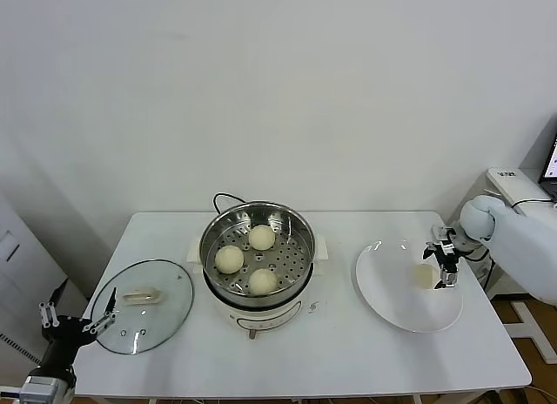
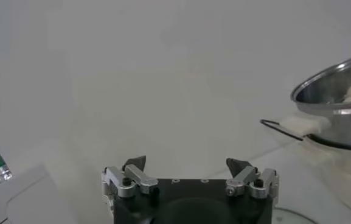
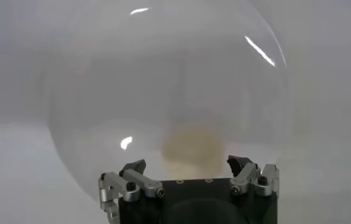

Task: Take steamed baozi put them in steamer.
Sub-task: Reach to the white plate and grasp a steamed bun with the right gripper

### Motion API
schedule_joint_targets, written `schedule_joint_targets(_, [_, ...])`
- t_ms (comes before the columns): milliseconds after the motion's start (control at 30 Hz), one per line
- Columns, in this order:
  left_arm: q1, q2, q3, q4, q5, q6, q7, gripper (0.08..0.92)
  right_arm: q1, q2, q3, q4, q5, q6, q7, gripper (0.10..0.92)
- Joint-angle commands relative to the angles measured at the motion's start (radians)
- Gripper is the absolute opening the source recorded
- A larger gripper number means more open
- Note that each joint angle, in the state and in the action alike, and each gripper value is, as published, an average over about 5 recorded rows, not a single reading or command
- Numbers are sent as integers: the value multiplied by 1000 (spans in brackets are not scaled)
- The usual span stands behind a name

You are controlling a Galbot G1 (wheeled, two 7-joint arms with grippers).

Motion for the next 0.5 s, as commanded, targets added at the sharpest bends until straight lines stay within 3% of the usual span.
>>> schedule_joint_targets(33, [1,2,-4,3,-2,-2,1,823,-36,34,14,-53,-10,-14,55,823])
schedule_joint_targets(300, [1,7,-6,5,-4,-3,1,823,-51,31,16,-39,-27,-17,78,772])
schedule_joint_targets(500, [0,9,-9,3,-8,-4,1,823,0,15,-8,-4,11,-35,73,618])
